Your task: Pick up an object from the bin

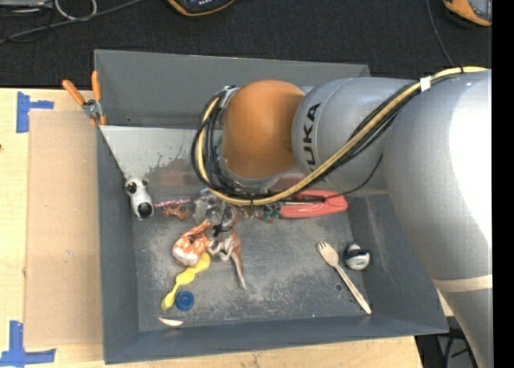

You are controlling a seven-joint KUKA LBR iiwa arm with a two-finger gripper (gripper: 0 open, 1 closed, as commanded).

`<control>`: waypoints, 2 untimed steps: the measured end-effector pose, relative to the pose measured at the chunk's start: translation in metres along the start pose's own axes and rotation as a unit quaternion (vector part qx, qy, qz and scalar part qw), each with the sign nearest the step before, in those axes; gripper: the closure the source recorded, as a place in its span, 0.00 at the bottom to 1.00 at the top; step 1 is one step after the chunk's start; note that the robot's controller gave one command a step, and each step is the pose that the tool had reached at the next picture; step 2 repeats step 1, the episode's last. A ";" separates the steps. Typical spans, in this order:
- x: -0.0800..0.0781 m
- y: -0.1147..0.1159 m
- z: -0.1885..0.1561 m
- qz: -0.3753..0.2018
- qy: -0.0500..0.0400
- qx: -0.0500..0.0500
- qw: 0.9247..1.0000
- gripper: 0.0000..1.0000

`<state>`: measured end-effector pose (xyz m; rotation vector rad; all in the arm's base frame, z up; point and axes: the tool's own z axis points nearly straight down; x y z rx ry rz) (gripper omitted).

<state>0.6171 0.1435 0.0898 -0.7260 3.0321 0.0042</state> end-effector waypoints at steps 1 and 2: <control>-0.003 0.001 0.004 -0.150 -0.003 0.002 0.989 1.00; -0.003 0.001 0.004 -0.150 -0.003 0.002 0.989 1.00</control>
Offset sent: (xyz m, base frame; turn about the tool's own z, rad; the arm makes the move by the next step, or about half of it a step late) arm 0.0034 -0.0270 -0.0198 -0.5976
